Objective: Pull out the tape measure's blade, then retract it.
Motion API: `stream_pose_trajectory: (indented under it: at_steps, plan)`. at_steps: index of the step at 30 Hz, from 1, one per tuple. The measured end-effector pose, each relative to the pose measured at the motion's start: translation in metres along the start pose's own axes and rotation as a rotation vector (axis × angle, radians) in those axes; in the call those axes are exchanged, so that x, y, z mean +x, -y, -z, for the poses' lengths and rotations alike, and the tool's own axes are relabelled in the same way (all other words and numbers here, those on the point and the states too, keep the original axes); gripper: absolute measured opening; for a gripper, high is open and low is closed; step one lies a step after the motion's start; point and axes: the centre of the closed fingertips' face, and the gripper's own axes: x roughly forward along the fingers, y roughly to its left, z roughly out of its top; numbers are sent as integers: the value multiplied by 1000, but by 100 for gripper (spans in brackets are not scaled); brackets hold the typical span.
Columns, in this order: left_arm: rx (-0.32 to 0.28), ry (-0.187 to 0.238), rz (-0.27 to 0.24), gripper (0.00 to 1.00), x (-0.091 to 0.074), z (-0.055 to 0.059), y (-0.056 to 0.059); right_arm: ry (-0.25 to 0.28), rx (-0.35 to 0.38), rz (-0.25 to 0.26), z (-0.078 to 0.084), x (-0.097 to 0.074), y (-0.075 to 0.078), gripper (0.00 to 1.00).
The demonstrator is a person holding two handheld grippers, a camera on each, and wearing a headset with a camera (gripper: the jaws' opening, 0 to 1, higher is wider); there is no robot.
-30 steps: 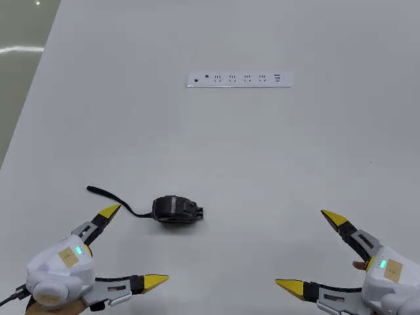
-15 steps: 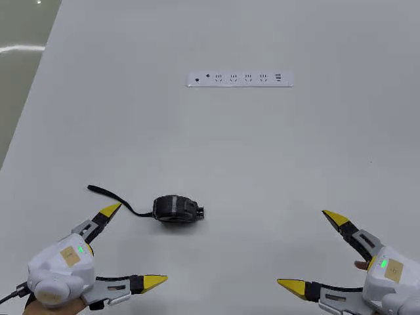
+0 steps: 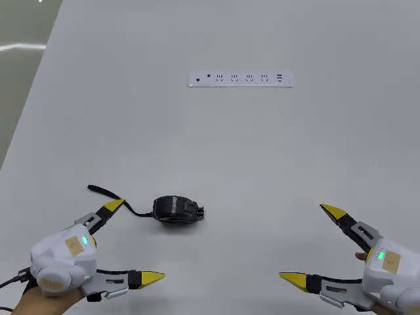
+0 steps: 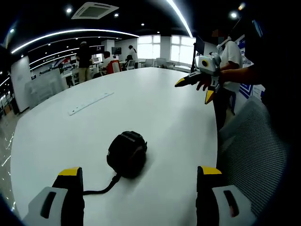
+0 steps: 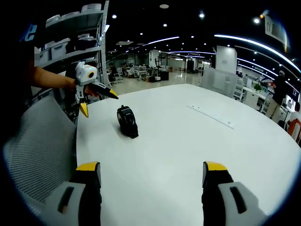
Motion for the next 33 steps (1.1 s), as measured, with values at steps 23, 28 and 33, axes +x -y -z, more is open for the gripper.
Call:
stream_pose_trajectory:
  at_steps: [23,28,33]
  plan:
    - [120,-95,105,82,18,-1,-20,-17,-159,-132,-10,36,2,76]
    - [149,-122,135,72,22,-1,-22,-16,-198,-165,-14,45,-1,71]
    - [171,-151,157,64,30,1,-25,-17,-224,-198,-15,57,-3,68]
